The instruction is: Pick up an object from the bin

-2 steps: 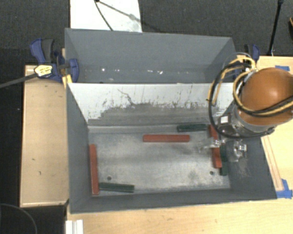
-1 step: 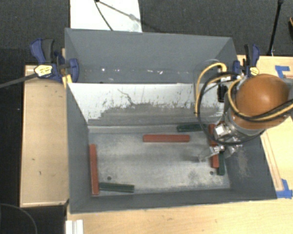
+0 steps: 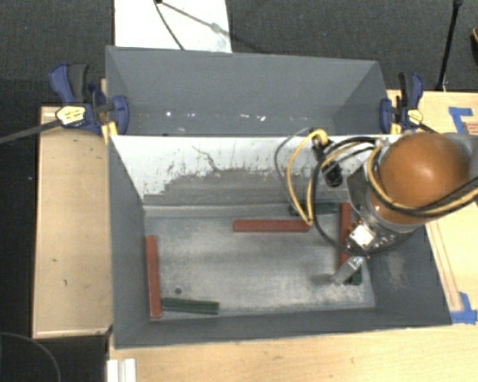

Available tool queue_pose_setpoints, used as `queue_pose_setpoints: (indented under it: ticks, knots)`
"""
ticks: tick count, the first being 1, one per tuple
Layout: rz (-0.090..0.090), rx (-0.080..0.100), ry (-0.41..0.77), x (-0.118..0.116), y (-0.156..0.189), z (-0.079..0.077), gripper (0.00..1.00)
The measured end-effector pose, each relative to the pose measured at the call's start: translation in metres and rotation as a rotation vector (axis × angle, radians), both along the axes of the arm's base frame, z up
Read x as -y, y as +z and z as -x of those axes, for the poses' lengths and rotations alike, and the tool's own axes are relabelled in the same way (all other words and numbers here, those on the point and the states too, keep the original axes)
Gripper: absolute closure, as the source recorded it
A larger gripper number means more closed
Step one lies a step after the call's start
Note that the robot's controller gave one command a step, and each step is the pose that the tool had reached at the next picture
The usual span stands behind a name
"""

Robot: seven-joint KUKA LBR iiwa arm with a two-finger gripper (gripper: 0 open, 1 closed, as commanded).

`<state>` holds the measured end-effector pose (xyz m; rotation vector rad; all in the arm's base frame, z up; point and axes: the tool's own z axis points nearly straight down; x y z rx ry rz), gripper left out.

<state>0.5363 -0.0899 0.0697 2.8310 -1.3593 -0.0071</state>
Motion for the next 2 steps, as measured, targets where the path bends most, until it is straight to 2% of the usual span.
queue_pose_setpoints:
  ticks: [1, 2]
  knots:
    - [-0.001, 0.000, -0.008, 0.000, 0.000, 0.000, 1.00]
    - [0.001, 0.011, -0.012, 0.000, 0.105, -0.002, 1.00]
